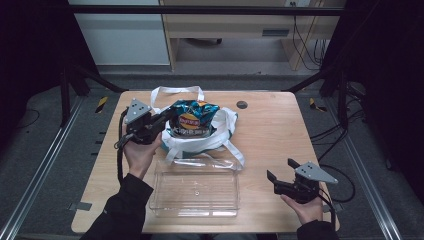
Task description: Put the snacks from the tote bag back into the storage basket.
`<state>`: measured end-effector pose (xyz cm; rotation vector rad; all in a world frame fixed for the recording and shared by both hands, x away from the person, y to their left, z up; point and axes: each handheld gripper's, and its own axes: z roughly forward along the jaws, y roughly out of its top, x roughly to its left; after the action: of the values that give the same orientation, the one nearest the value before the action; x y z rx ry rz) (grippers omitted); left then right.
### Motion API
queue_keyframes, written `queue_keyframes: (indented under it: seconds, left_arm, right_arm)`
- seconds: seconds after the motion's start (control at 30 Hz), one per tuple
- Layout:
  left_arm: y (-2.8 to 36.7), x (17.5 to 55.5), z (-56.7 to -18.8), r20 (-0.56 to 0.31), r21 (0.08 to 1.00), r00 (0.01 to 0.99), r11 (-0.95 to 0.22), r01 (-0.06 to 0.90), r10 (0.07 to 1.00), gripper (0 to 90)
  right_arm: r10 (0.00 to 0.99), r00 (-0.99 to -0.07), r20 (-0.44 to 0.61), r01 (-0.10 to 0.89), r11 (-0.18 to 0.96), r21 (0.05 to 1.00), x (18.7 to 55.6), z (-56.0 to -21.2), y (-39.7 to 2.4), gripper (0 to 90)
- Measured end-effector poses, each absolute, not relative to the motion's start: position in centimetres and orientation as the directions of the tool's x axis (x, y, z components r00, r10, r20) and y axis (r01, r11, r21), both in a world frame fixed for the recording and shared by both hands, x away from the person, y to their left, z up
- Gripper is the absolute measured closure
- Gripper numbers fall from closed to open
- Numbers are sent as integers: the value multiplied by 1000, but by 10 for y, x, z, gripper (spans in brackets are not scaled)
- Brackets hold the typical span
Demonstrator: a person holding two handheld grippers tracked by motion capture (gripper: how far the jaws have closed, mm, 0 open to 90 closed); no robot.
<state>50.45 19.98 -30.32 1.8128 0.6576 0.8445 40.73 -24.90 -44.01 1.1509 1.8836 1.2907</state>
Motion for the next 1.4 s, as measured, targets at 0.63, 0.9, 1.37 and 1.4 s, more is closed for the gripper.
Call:
queue_keyframes:
  seconds: [0.63,0.9,1.37,1.4]
  left_arm:
    - [223,464,-274,265,929,613,-367,44,744,900]
    - [226,450,-271,251,936,624,-349,37,740,900]
    - [231,424,-276,247,936,644,-351,36,724,900]
    - [231,422,-276,248,935,646,-354,37,722,900]
  right_arm:
    - [890,-456,8,329,160,931,406,-440,-249,157]
    - [890,-456,9,327,159,931,406,-439,-249,158]
    - [890,-456,11,325,156,933,406,-439,-249,158]
    - [890,-456,11,326,155,933,406,-439,-249,158]
